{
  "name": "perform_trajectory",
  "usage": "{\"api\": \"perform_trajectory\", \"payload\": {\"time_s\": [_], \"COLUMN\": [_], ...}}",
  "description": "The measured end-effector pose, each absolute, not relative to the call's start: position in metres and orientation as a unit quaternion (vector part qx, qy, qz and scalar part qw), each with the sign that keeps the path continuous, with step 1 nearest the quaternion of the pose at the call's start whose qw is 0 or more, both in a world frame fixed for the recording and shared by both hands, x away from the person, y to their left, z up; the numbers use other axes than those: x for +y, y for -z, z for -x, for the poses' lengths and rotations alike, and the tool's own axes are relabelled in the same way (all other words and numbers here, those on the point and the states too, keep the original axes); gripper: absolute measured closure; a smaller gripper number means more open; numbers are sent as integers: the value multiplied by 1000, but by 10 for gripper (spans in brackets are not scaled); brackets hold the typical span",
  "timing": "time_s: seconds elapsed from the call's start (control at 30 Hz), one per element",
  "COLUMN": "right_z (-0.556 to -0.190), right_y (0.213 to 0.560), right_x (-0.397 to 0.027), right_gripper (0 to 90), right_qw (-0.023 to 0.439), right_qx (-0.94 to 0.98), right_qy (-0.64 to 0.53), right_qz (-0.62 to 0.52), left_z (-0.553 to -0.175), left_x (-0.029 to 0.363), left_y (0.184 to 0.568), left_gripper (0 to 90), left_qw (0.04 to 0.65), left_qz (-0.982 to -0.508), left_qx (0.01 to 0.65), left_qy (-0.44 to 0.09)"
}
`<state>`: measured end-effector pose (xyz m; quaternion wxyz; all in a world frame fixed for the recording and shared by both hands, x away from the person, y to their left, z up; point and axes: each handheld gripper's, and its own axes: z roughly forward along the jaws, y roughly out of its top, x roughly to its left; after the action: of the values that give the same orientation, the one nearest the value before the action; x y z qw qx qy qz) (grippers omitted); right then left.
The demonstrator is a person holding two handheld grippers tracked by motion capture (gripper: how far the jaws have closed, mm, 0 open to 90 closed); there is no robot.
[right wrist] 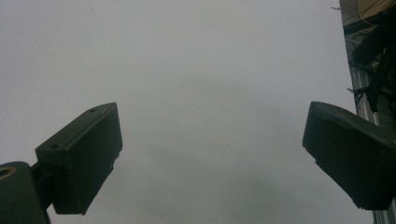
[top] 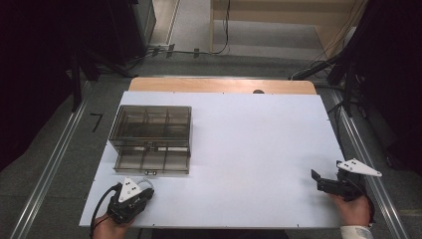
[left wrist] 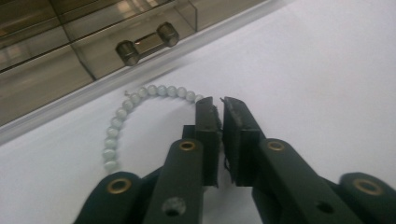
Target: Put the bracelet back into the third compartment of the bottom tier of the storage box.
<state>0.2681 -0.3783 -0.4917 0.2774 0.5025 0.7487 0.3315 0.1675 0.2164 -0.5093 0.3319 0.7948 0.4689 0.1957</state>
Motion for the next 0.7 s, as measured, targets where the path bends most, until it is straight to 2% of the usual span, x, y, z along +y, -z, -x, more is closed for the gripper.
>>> {"api": "perform_trajectory", "payload": {"time_s": [0.17, 0.3, 0.7], "right_z": [-268, -269, -269], "right_y": [492, 492, 492], "right_x": [-377, -376, -377], "right_gripper": [36, 36, 36], "right_qw": [276, 276, 278], "right_qx": [750, 752, 750], "right_qy": [-329, -327, -327], "right_qz": [-503, -500, -503], "left_z": [-170, -171, -171], "left_x": [226, 229, 225], "left_y": [513, 515, 512], "left_gripper": [857, 857, 873], "left_qw": [364, 372, 360], "left_qz": [-774, -772, -781], "left_qx": [493, 492, 484], "left_qy": [-159, -150, -163]}}
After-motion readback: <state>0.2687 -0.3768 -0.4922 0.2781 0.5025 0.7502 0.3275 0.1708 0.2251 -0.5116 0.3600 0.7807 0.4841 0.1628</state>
